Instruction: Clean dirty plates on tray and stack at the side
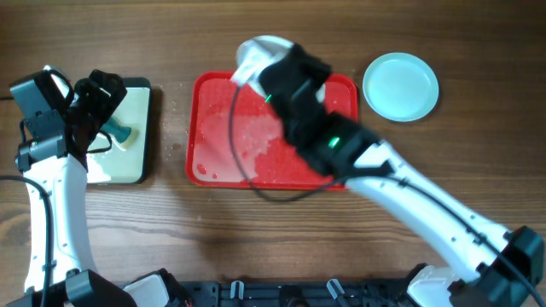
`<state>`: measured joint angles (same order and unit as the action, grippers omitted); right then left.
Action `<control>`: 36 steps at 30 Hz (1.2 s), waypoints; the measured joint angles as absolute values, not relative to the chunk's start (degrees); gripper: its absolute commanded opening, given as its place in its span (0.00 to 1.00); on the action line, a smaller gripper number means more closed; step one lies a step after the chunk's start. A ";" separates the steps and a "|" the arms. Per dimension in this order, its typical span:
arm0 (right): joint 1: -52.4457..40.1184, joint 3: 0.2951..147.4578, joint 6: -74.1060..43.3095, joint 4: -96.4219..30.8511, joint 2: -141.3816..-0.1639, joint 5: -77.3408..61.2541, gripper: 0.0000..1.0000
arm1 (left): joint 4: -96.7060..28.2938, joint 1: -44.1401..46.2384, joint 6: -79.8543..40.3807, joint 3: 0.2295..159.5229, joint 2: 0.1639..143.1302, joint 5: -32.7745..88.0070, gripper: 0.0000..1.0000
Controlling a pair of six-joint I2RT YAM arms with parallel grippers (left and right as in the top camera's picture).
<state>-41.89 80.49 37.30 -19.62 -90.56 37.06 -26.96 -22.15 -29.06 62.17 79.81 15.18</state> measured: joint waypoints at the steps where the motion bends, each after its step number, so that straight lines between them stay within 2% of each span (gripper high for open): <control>1: -38.11 80.38 32.08 -22.44 -90.98 30.55 0.04 | -26.98 -22.15 -29.06 62.17 79.81 15.22 1.00; 3: -28.38 80.29 19.14 -27.00 -92.92 14.96 0.04 | -26.98 -22.15 -29.06 62.17 79.81 15.35 1.00; 7: -11.42 80.23 0.34 -29.30 -94.96 -1.23 0.04 | -26.98 -22.15 -29.06 62.17 79.81 15.38 1.00; 11: 7.68 80.23 -11.27 -32.38 -94.96 -7.40 0.04 | -26.98 -22.15 -29.06 62.17 79.81 15.44 1.00; 14: 18.09 80.23 -14.06 -36.18 -95.96 -8.56 0.04 | -26.98 -22.15 -29.06 62.17 79.81 15.57 1.00; 17: 23.29 80.23 -15.35 -35.77 -99.79 -8.69 0.05 | -26.98 -22.15 -29.06 62.17 79.81 15.57 1.00; 25: 21.30 80.20 -15.86 -28.27 -111.74 -12.10 0.04 | -26.98 -22.15 -29.06 62.17 79.81 15.57 1.00; 26: 20.84 80.20 -15.88 -27.86 -112.81 -12.71 0.09 | -26.98 -22.15 -29.06 62.17 79.81 15.57 1.00; 28: 19.53 80.18 -16.16 -27.68 -114.67 -13.72 0.60 | -26.98 -22.15 -29.06 62.17 79.81 15.57 1.00; 30: 18.55 80.18 -16.49 -27.66 -115.09 -14.13 0.80 | -26.98 -22.15 -29.06 62.17 79.81 15.57 1.00; 31: 17.98 80.18 -16.47 -27.64 -115.09 -14.39 0.84 | -26.98 -22.15 -29.06 62.17 79.81 15.57 1.00; 36: 17.39 80.16 -17.10 -31.97 -113.47 -15.03 0.85 | -26.98 -22.15 -29.06 62.17 79.81 15.57 1.00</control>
<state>17.39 80.16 -17.10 -31.97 -113.47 -15.03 -26.98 -22.15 -29.06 62.17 79.81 15.57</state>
